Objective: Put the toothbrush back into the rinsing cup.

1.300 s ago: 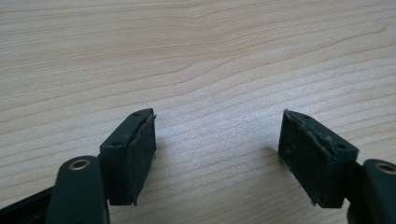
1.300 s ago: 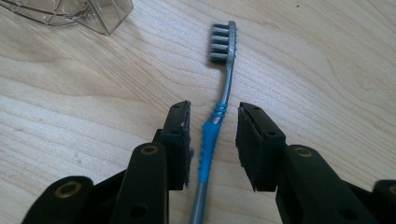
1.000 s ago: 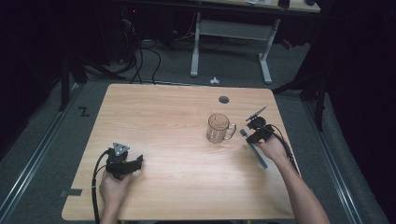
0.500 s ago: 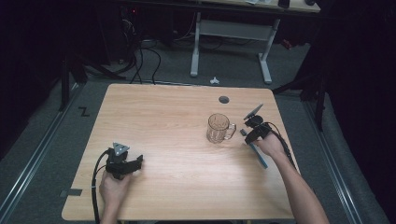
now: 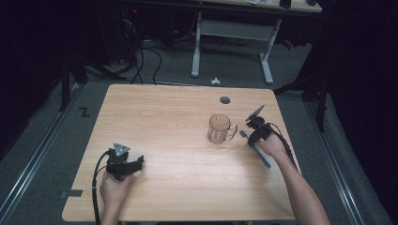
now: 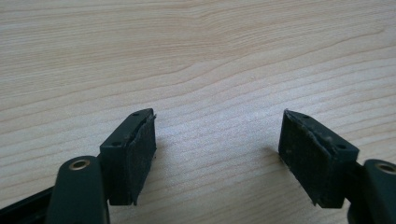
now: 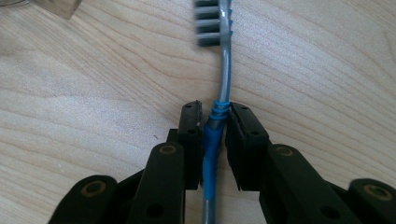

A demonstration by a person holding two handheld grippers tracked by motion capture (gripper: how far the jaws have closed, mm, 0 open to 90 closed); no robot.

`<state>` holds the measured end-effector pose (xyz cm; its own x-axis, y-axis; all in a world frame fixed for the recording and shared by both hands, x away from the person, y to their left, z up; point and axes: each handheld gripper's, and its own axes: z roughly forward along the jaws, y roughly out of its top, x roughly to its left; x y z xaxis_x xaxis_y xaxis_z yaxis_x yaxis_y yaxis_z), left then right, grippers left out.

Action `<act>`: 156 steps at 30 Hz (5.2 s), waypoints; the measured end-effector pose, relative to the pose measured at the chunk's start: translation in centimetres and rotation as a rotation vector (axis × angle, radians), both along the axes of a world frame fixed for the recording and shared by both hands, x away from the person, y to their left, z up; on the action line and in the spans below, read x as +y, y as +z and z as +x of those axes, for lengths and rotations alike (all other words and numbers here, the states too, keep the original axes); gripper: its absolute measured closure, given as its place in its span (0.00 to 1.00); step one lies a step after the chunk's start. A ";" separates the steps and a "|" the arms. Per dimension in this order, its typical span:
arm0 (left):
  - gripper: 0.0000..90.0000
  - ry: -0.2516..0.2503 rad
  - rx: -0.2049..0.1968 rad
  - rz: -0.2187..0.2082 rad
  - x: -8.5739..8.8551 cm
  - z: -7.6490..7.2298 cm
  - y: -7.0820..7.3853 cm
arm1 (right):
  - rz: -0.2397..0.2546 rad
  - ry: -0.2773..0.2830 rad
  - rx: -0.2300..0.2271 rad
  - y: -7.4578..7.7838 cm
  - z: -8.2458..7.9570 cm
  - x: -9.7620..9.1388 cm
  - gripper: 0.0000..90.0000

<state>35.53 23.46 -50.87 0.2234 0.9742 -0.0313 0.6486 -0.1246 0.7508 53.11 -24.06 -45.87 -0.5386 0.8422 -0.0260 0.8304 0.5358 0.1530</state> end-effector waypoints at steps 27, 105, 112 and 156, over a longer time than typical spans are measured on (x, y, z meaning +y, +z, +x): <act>0.31 0.000 -0.001 0.002 0.0 0.0 0.0 | 0.023 0.018 -0.004 0.3 -0.3 -0.3 0.88; 0.31 -0.004 0.002 0.018 -0.2 0.0 0.0 | 0.478 0.095 -0.389 6.9 -7.2 -2.4 0.89; 0.31 -0.004 0.002 0.019 -0.2 0.0 0.0 | 0.520 0.092 -0.437 7.6 -7.6 -2.3 0.89; 0.31 -0.004 0.002 0.016 -0.1 0.0 0.0 | 0.755 0.087 -0.645 10.0 -5.5 -0.1 0.89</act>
<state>35.53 23.32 -50.89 0.2272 0.9737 -0.0161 0.6494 -0.1392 0.7476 47.60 -24.21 -35.85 -0.6705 0.7170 0.1905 0.4305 0.1670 0.8870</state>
